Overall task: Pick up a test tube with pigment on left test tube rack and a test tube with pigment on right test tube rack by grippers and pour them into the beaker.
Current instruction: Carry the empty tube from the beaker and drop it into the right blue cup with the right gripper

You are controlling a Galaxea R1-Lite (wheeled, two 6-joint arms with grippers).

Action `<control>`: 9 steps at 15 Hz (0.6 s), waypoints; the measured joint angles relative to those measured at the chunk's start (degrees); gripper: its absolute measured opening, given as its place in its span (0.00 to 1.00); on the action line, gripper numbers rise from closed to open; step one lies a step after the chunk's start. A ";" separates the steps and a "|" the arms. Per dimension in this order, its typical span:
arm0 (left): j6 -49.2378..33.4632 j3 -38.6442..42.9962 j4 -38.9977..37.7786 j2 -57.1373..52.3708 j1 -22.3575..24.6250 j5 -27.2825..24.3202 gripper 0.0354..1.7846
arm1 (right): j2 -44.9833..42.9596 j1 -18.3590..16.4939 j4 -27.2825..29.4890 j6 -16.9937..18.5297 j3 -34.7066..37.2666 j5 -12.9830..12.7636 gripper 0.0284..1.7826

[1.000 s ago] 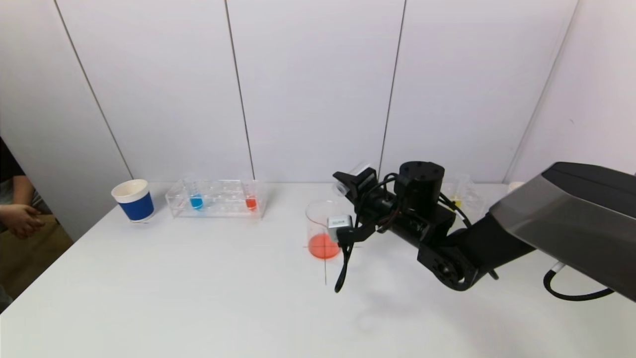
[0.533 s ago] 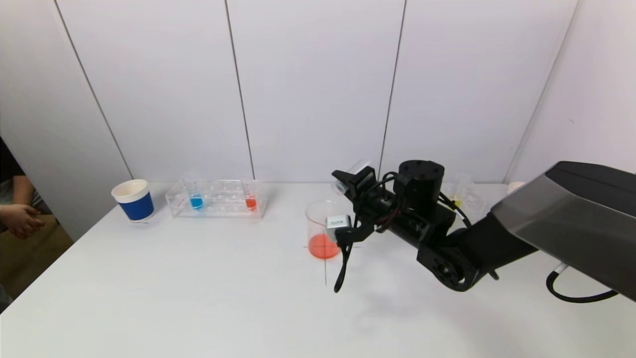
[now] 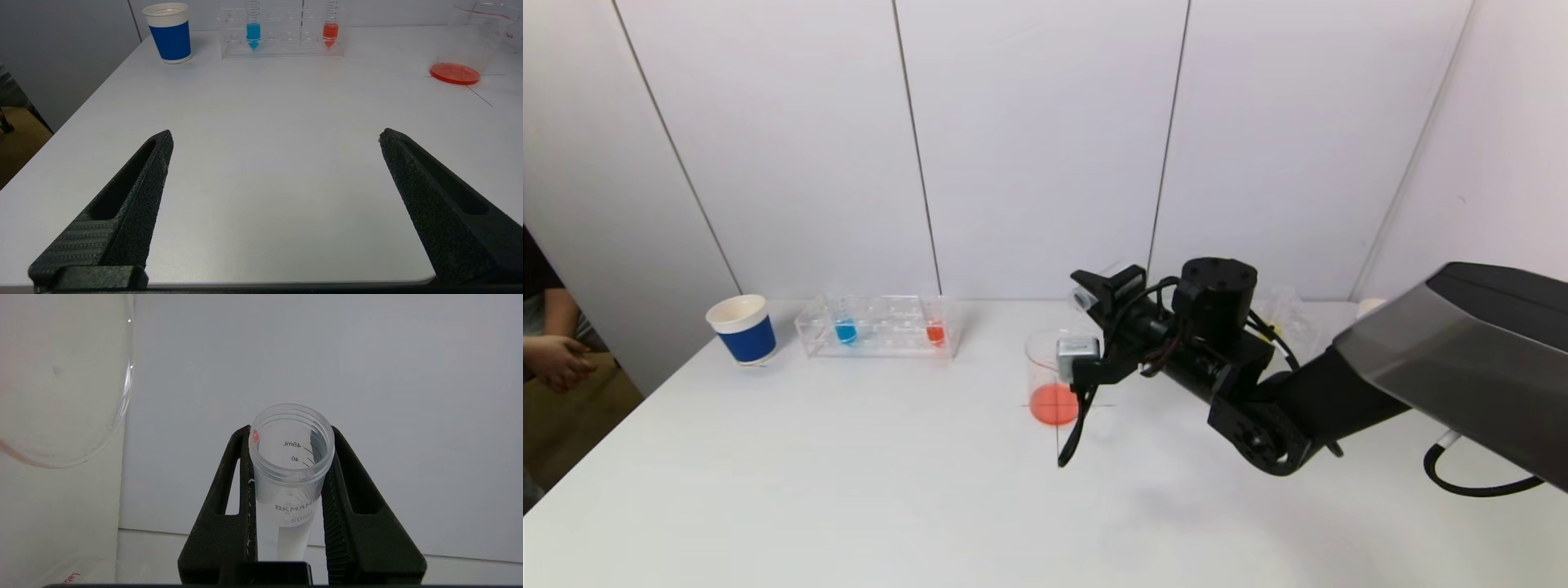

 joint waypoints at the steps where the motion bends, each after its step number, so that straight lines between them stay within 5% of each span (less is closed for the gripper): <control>1: 0.00 0.00 -0.02 0.00 0.00 0.00 0.99 | -0.34 0.02 -0.09 3.15 -0.22 -0.30 0.27; 3: 0.02 0.00 -0.02 0.00 0.00 0.00 0.99 | -1.44 0.00 -0.09 8.94 -0.66 -1.65 0.27; 9: 0.00 0.00 -0.02 0.00 0.00 0.00 0.99 | -3.69 0.28 -0.16 34.43 -2.86 -8.69 0.27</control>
